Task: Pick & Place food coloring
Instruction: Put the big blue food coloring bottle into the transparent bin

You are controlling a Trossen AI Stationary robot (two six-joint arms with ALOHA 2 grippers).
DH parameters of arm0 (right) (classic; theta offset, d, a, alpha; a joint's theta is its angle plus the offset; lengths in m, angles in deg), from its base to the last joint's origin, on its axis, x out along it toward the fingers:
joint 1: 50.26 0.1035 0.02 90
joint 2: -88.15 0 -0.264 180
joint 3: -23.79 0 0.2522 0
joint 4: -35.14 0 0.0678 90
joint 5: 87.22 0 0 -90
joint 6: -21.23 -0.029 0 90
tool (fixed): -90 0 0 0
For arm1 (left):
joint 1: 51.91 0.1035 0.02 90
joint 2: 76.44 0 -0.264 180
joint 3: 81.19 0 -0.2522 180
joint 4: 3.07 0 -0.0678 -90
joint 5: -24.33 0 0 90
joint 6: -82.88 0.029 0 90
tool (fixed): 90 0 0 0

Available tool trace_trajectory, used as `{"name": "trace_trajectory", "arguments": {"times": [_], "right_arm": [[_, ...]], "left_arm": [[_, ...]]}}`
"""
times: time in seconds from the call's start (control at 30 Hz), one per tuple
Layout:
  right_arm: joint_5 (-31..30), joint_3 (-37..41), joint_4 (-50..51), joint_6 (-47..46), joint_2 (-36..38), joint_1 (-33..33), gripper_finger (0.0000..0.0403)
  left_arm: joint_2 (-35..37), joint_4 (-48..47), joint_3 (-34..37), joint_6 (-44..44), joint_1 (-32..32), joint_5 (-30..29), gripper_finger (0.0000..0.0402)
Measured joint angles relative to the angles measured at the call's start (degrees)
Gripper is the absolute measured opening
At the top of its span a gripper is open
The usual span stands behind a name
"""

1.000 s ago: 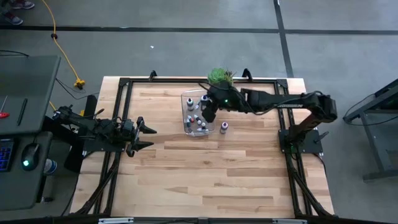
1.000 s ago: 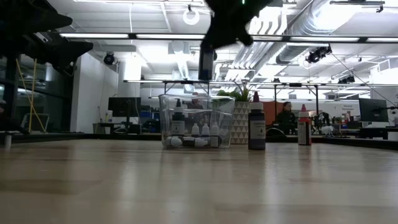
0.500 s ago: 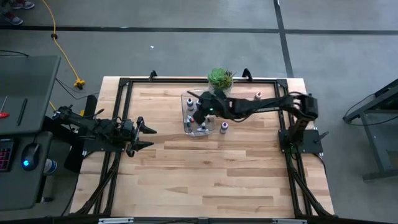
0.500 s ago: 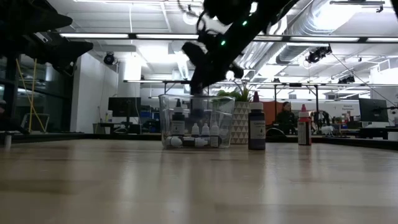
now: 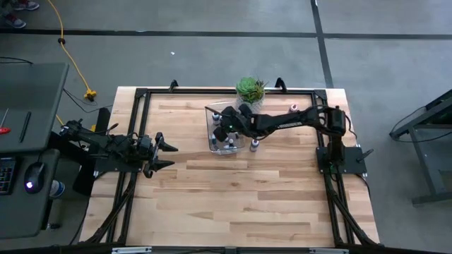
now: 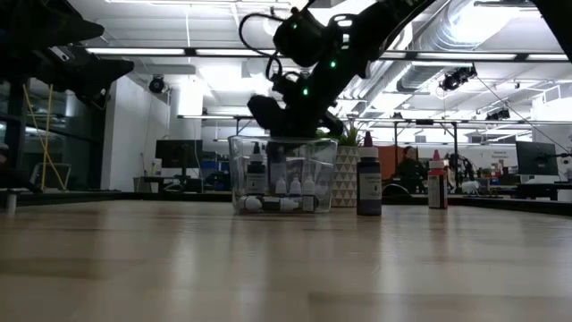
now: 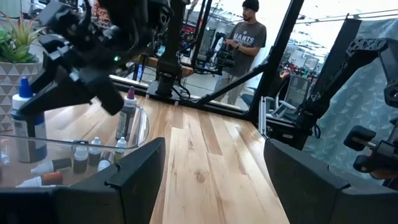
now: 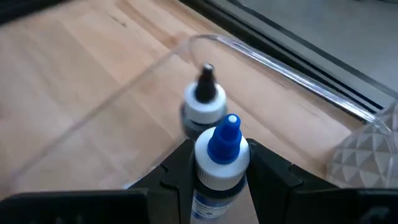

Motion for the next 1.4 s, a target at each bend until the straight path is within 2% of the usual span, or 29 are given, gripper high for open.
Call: {"name": "trace_trajectory", "arguments": {"times": [0.33,0.73,1.4], "right_arm": [[-1.29,-0.07,-4.26,-0.79,-3.6,0.04,0.0113],[1.8,-0.02,-6.79,-0.97,-3.76,1.44,0.0114],[3.9,0.02,-8.49,13.49,-3.76,1.64,0.0153]], "left_arm": [[0.0,0.0,0.0,0.0,0.01,0.0,0.0271],[0.0,0.0,0.0,0.0,0.01,0.01,0.0271],[0.0,0.0,0.0,0.0,-0.01,0.02,0.0271]]}}
